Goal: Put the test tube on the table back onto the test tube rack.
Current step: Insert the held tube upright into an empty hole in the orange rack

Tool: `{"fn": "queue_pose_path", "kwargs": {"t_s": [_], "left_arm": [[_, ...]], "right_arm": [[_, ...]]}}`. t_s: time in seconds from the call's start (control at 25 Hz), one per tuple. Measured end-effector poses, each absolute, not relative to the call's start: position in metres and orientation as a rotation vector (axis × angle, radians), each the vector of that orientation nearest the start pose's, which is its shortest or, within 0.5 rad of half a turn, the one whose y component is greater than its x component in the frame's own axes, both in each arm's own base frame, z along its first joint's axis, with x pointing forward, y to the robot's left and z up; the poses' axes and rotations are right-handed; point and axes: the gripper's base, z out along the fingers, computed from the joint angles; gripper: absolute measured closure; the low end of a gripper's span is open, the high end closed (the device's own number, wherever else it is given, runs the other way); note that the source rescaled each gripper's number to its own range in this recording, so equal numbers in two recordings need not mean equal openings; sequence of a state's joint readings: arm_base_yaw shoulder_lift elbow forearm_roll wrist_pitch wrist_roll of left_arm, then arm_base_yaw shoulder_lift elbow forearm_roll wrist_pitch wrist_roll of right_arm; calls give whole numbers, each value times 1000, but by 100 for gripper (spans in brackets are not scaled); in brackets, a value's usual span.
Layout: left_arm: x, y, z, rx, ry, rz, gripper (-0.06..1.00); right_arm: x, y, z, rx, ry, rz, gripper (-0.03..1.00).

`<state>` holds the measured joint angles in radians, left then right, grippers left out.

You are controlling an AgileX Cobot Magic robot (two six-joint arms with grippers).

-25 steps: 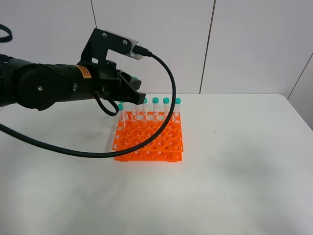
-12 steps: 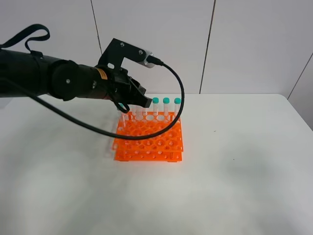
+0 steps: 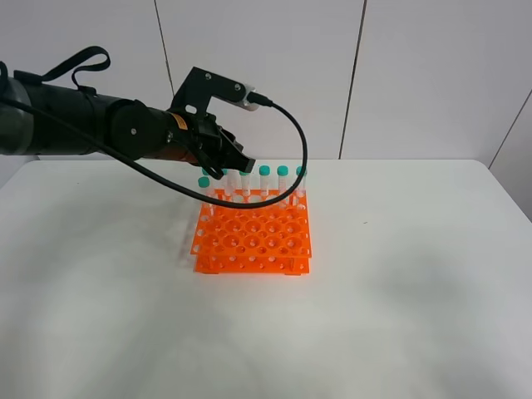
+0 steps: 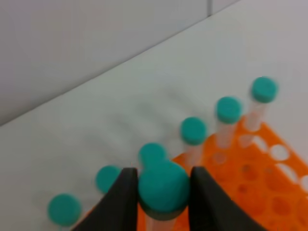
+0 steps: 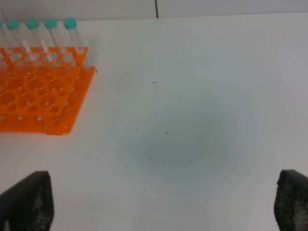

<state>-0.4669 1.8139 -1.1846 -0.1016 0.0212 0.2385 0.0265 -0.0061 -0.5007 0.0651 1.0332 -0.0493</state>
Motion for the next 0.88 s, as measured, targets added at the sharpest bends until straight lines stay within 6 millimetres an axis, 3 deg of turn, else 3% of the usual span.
{"fn": "queue_pose_path", "kwargs": {"t_s": [0.88], "left_arm": [[374,-181,212,644,2038,-169,94]], "right_arm": [[-5,5,280,-78,2007,68,-3]]}}
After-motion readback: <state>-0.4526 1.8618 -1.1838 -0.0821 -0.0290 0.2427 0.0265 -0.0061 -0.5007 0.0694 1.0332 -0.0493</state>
